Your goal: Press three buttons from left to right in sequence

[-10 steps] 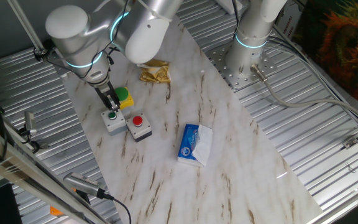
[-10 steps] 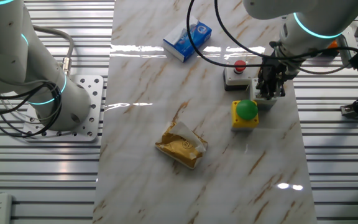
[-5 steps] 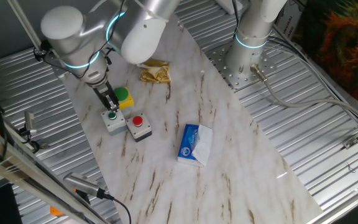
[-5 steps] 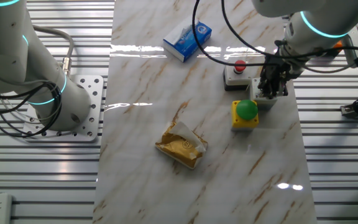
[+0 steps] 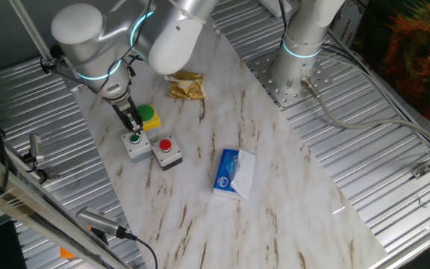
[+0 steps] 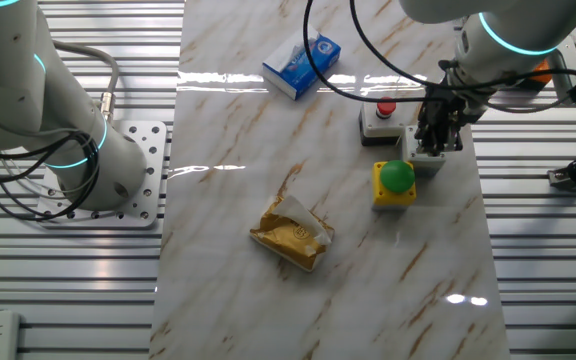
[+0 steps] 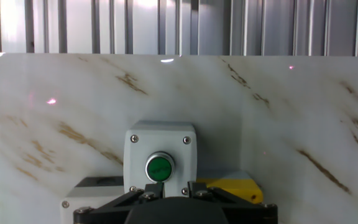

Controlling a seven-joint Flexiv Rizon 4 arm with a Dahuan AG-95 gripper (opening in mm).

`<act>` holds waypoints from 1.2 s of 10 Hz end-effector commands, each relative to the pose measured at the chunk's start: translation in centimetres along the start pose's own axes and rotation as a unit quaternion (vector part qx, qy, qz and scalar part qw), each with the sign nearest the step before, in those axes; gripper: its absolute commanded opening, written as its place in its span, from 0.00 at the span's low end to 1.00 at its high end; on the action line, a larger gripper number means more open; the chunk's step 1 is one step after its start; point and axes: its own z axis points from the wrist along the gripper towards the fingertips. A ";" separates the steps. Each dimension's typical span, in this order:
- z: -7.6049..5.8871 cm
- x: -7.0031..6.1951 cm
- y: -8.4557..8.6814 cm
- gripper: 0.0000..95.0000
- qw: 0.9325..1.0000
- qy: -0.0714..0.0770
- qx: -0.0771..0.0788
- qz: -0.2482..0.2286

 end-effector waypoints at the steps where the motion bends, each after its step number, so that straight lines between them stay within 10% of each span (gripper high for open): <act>1: 0.0 0.2 0.0 0.20 1.000 -0.003 0.000 0.001; 12: 0.1 -0.2 0.1 0.20 1.000 -0.013 0.001 0.004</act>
